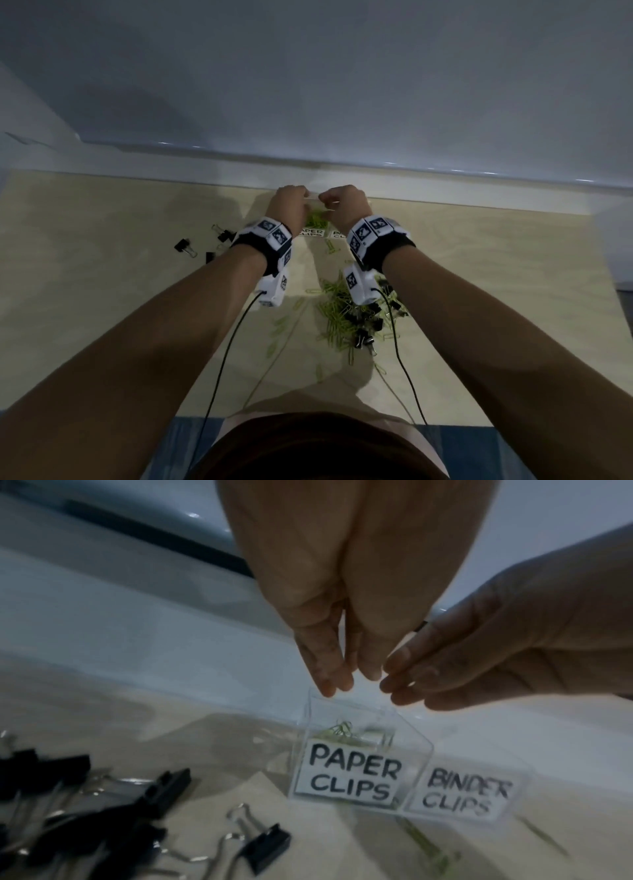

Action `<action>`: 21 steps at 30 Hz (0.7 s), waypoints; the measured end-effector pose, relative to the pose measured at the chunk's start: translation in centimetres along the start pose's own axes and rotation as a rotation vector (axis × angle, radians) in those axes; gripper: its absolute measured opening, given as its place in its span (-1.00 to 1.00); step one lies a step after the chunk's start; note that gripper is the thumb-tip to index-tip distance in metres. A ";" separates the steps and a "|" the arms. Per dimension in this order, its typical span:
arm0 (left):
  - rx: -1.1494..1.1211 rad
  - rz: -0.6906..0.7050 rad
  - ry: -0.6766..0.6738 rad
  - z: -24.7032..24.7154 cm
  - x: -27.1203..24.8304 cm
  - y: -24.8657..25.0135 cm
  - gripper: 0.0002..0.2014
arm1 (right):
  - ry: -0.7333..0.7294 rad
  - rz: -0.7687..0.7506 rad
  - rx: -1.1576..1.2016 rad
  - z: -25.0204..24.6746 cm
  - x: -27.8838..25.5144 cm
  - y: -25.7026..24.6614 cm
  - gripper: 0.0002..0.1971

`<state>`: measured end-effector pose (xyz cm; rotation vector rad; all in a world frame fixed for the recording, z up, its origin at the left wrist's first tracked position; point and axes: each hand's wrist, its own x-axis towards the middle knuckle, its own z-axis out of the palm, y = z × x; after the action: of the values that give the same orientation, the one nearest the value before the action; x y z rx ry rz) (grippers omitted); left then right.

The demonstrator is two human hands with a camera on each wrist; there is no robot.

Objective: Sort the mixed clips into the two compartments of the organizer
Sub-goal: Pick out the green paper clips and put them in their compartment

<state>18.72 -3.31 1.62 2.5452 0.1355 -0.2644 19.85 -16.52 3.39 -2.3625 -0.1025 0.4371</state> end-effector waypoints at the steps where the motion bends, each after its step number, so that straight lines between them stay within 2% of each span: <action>1: 0.032 0.049 0.013 0.2 -0.7 -0.2 -0.71 | 0.010 -0.021 -0.001 -0.3 -0.6 0.6 -0.71; 3: 0.011 0.145 0.045 0.9 -3.1 -0.4 -0.74 | 0.059 -0.066 -0.004 -0.7 -2.3 2.6 -0.73; 5: -0.004 0.225 -0.030 2.6 -6.1 -0.1 -0.82 | 0.052 -0.082 -0.074 -0.8 -4.3 5.2 -0.79; 9: -0.005 0.241 -0.321 7.5 -10.3 1.3 -0.86 | -0.190 -0.073 -0.323 -0.4 -7.8 9.4 -0.72; 12: 0.000 0.236 -0.356 10.1 -11.0 2.2 -0.74 | -0.305 -0.188 -0.491 0.3 -8.6 10.9 -0.57; 16: 0.025 0.202 -0.327 11.3 -11.2 2.1 -0.66 | -0.275 -0.257 -0.566 1.1 -9.3 11.9 -0.58; 18: -0.016 0.173 -0.315 11.2 -11.0 1.1 -0.74 | -0.200 -0.284 -0.502 1.3 -9.8 12.5 -0.62; 21: -0.093 0.163 -0.268 10.5 -10.9 -0.7 -0.87 | -0.083 -0.234 -0.398 1.0 -10.7 13.5 -0.69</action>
<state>6.28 -9.03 -4.97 2.3854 -0.1580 -0.5181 8.74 -27.86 -3.35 -2.6756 -0.5429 0.4304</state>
